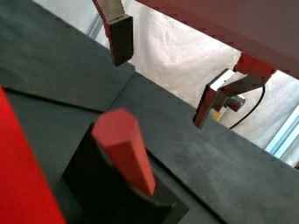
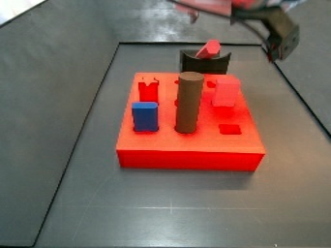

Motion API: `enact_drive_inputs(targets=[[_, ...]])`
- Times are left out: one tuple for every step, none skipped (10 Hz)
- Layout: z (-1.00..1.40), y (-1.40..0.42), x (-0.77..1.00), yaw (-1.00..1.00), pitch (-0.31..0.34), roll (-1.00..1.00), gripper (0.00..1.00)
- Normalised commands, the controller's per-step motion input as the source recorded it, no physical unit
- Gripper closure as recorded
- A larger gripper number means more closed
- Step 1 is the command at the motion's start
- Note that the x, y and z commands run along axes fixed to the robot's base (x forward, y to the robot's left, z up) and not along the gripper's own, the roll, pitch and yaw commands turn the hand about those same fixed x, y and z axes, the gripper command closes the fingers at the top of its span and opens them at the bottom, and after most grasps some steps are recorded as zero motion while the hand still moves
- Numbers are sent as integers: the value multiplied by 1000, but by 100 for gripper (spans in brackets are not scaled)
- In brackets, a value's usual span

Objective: Pick up the hexagon object. Move up. Place the hexagon object on the fixture. Regrasp the hexagon object. Move to above the board. Insert the hexagon object.
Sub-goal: Regrasp the hexagon object.

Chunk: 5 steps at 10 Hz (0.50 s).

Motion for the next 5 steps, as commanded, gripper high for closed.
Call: enact_drive_inputs(targets=[[-1000,20,118,18,-99,87,0],[-856,13,114,-2,-84,83,0],[-632,6,101,-21,-59,85,0],[-466,0,93,-28,-37,85,0],[-260,0,87,-25,-15,82,0]])
